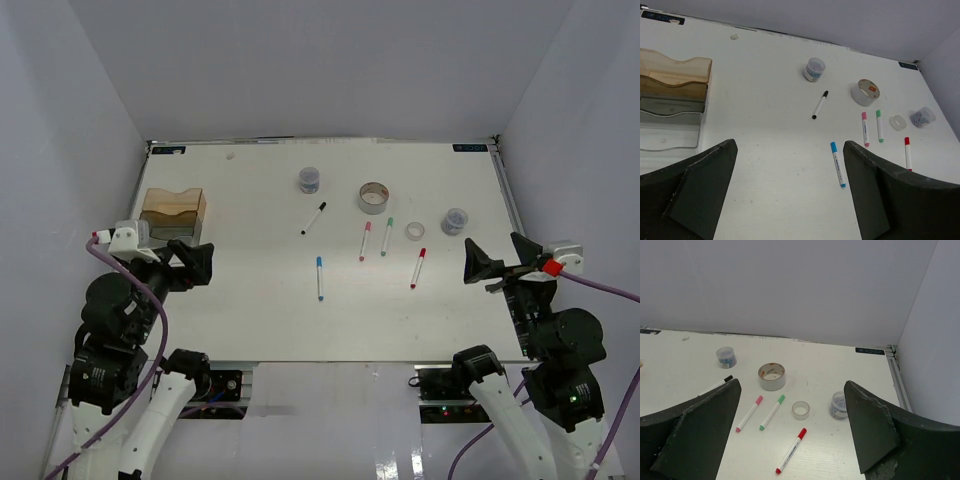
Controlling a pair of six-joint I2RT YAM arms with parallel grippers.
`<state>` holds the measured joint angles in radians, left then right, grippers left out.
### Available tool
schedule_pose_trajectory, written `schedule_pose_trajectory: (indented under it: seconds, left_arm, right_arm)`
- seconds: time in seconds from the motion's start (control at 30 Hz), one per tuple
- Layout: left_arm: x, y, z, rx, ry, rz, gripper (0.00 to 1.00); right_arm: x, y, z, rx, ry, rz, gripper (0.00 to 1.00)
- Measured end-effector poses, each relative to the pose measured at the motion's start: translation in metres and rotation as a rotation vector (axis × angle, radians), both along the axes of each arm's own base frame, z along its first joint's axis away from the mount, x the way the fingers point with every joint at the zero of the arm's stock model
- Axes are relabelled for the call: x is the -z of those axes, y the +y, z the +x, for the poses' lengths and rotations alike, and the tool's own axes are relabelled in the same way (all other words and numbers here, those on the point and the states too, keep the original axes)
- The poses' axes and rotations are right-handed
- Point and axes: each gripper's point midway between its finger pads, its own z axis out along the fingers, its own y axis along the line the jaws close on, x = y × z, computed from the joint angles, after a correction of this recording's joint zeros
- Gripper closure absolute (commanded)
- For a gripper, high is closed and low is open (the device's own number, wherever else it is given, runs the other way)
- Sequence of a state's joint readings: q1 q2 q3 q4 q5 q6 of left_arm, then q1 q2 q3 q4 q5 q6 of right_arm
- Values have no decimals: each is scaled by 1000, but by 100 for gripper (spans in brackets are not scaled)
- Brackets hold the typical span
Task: Sort the stationery into containers
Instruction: Pick up the stationery from the center of the board.
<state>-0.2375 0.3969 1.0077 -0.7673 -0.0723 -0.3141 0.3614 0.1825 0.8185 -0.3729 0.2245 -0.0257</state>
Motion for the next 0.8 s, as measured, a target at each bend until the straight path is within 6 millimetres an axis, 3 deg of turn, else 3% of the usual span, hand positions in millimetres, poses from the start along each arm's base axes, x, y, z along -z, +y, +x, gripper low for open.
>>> schedule_pose_trajectory:
  seconds: [0.17,0.37,0.6,0.8]
  left_arm:
    - [11,-8,9,31,49,-4,2]
    - [62,-36,52,104,273,-9,2]
    - [109,-73,127,175,459,-47,2]
    - [116,-102,217,201,449,-64,2]
  right_arm:
    - [9,9,7,-35,44,11,10]
    - [53,39,37,-122,256,-10,10]
    - [105,56,52,-159,459,-7,10]
    - [121,62,51,-178,508,3,10]
